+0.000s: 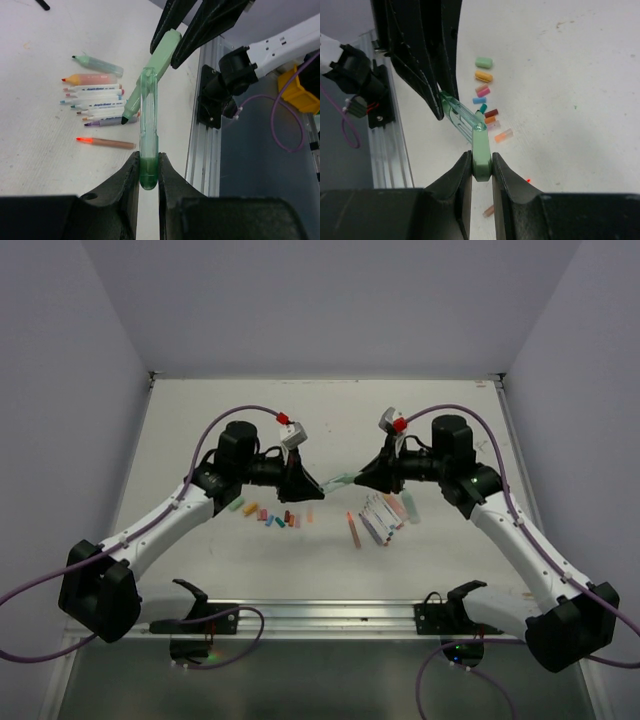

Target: Open the pen caps

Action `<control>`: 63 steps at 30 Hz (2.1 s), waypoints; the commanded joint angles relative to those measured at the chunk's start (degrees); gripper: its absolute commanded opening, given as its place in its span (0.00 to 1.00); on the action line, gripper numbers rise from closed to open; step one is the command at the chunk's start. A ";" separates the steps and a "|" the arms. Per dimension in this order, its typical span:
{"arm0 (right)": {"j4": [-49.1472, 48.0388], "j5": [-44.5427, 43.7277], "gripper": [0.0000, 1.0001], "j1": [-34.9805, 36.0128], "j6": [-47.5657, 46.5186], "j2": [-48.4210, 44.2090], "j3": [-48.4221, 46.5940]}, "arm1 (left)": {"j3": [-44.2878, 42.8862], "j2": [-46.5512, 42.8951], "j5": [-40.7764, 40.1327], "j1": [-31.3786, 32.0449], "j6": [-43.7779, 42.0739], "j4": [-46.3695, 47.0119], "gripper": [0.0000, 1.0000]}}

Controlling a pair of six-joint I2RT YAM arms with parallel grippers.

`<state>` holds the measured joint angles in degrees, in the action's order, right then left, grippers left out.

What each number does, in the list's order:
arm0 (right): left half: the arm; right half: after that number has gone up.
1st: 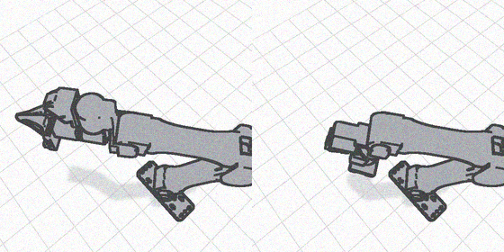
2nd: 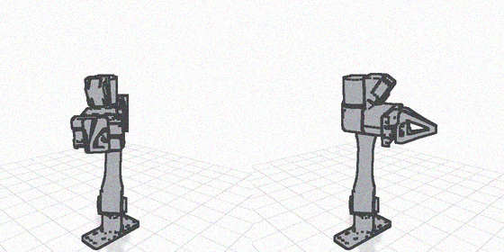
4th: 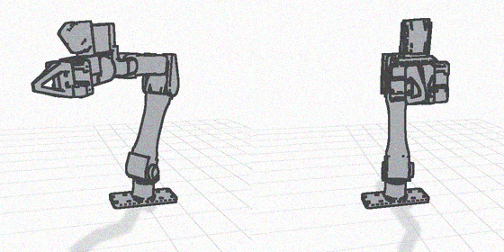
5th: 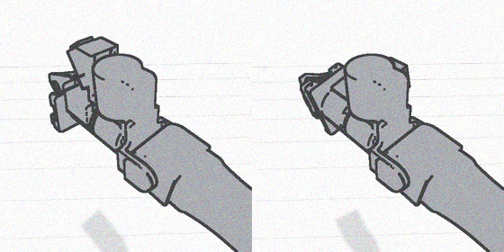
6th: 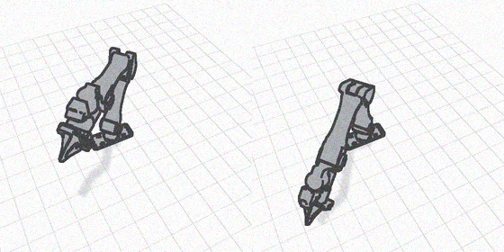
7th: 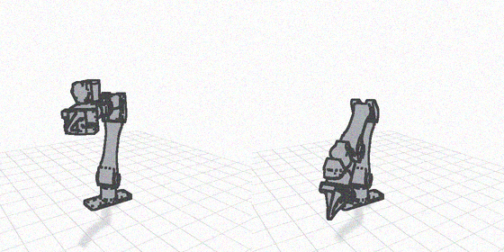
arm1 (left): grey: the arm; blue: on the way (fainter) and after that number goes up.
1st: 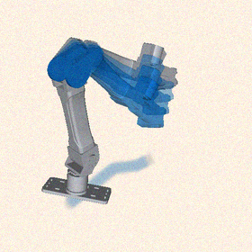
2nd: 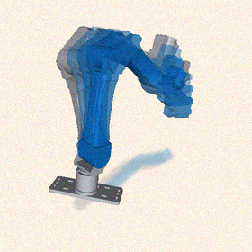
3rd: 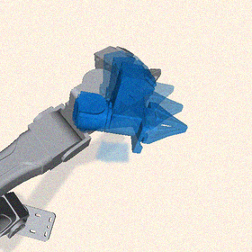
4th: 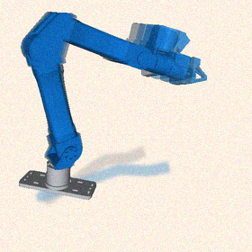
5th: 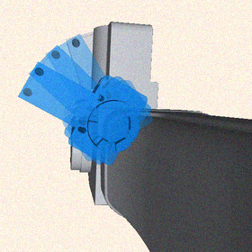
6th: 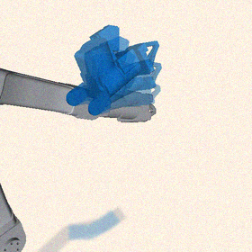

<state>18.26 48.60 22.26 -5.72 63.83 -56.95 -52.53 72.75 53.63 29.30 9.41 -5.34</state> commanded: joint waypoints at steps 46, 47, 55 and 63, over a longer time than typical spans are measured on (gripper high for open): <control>-25.29 -43.06 0.00 24.93 -7.20 19.04 10.98 | 23.44 10.83 -21.72 2.96 34.62 38.21 0.48; -25.38 -43.50 0.00 25.28 -7.29 19.40 10.89 | 23.62 10.92 -21.72 2.87 34.97 38.30 0.48; -27.75 -51.84 0.00 30.12 -8.96 21.24 13.26 | 26.69 1.71 -32.78 1.12 36.55 27.35 0.49; -31.09 -59.92 0.00 33.45 -10.37 23.09 15.73 | 27.48 -13.15 -44.04 -0.38 35.67 15.81 0.51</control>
<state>-8.27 -5.54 54.28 -14.41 85.76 -41.69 -24.53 62.57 16.08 29.36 45.39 16.45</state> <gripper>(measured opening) 0.215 0.508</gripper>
